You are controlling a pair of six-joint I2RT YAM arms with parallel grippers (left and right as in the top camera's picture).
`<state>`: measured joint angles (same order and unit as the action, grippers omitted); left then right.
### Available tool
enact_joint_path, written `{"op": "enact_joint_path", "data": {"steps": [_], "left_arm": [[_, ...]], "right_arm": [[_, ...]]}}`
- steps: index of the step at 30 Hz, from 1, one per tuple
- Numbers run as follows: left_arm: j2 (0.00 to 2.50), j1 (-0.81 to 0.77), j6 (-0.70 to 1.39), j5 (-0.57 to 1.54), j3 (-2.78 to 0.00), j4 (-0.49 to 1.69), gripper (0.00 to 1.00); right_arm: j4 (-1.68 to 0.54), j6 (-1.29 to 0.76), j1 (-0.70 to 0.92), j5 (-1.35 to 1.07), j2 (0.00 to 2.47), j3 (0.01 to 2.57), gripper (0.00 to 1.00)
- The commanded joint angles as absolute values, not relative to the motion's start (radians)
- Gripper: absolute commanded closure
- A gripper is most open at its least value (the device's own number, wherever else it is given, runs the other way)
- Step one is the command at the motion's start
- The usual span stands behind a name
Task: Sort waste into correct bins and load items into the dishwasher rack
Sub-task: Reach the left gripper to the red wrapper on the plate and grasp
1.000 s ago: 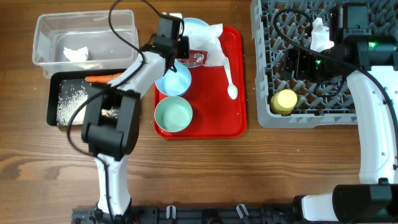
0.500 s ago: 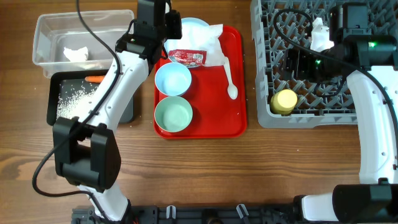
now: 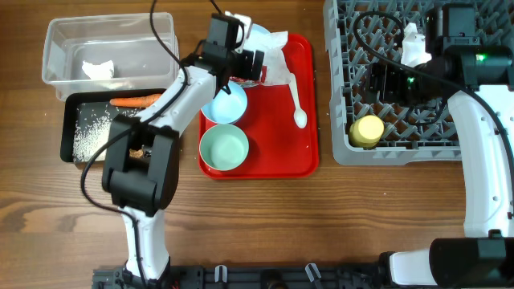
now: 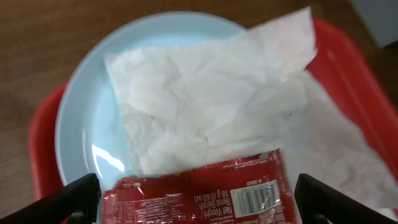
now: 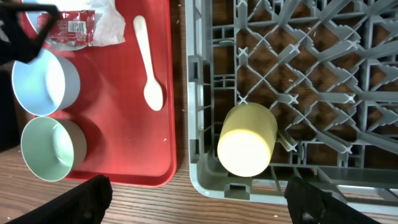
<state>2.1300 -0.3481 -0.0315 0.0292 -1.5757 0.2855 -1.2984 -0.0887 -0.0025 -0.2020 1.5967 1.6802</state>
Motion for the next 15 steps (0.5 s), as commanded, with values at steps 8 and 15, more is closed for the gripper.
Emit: {"op": "enact_joint_path", "data": {"steps": [8,15], "left_arm": [[2.213,-0.363,-0.106,0.078,-1.577,0.305,0.01],[2.249,-0.382,-0.128,0.093,-1.577,0.315,0.03]], "right_arm": [[-1.302,-0.108,0.002,-0.213,1.588,1.693,0.07],[-1.302,-0.107,0.002,-0.212,1.588,1.693,0.07]]}}
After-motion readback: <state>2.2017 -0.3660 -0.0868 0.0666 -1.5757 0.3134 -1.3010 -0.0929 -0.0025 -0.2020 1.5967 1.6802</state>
